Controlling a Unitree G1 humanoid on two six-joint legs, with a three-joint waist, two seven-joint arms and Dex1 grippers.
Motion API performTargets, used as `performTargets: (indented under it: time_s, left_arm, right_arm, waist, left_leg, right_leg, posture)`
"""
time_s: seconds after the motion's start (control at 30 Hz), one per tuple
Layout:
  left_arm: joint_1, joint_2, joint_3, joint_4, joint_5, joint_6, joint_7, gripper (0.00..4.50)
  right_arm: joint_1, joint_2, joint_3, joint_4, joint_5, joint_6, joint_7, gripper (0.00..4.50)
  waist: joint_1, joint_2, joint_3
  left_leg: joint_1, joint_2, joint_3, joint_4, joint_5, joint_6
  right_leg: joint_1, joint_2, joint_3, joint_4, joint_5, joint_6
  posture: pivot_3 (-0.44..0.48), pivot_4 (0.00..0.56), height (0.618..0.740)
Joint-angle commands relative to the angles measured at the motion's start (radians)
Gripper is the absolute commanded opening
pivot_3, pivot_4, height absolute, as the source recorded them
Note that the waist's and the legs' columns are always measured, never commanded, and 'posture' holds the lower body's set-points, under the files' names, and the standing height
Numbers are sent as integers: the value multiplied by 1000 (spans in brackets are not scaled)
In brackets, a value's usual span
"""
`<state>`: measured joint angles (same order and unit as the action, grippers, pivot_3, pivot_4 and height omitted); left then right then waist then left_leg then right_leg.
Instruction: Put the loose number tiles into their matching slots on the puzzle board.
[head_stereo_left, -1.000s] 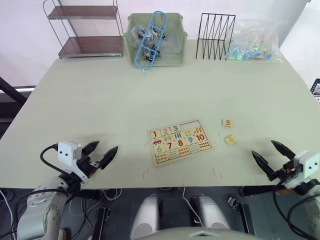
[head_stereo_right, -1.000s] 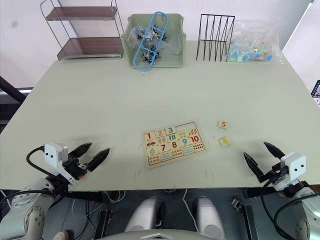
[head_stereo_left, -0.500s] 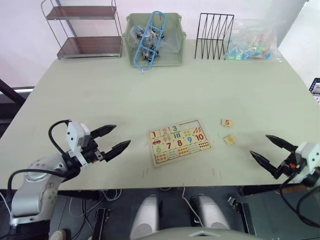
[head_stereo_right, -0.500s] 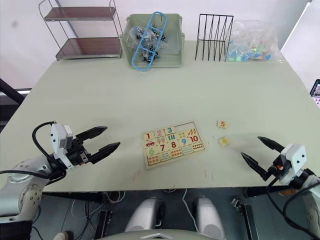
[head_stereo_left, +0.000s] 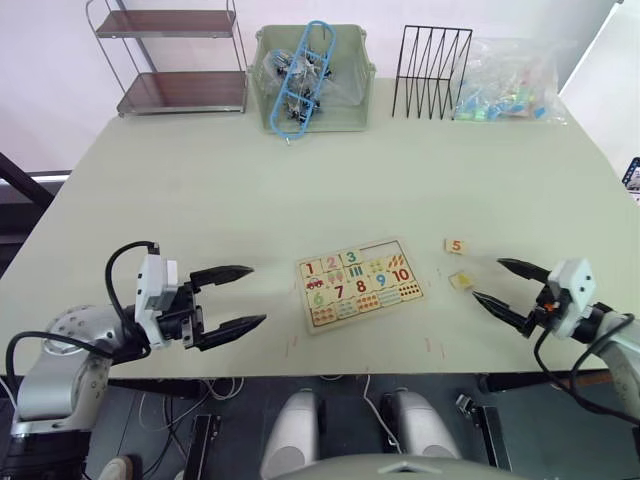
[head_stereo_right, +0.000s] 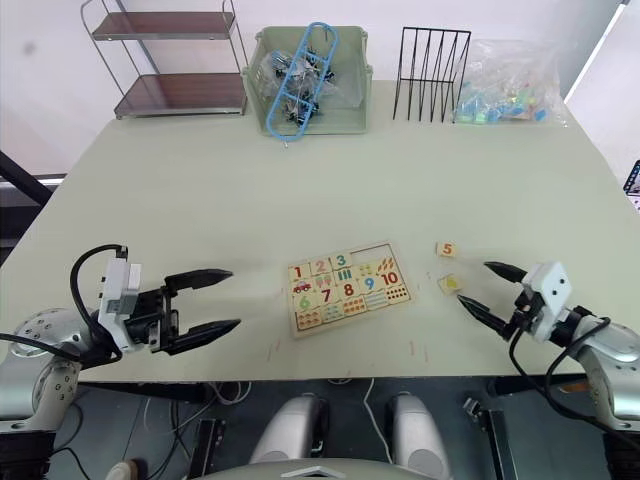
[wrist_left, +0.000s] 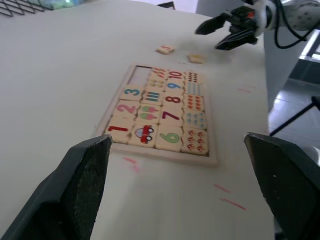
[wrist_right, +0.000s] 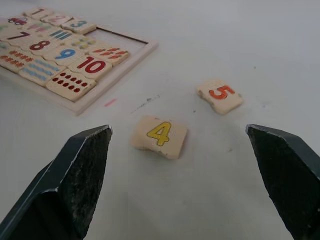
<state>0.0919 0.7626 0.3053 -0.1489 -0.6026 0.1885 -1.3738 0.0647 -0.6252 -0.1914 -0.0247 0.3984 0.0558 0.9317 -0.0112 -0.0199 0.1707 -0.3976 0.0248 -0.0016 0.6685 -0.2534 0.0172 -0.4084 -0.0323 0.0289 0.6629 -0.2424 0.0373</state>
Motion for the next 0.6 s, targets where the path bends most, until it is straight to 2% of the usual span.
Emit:
performTargets:
  time_s: [0.03,0.3,0.6]
  left_arm:
    - [-14,14,30,15,-35,-26,-38,4458]
    - [-52,38,29,93,-23,-94,-108,4458]
    - [-81,40,12,122,-19,-105,-144,4458]
  right_arm:
    - [18,31,23,-99,-42,60,-110,4500]
    - [71,151,54,-280,-81,231,-345,4500]
    - [105,219,75,-376,-92,353,-478,4500]
  waist:
    - [0,0,0]
    - [0,0,0]
    - [-1,0,0]
  left_leg:
    - [0,0,0,0,0,0]
    - [-1,0,-2,0,0,0]
    - [-1,1,-2,0,0,0]
  right_leg:
    - [0,0,0,0,0,0]
    - [-1,0,0,0,0,0]
    - [-1,0,0,0,0,0]
  posture:
    - [0,150,739]
    - [0,150,739]
    - [0,150,739]
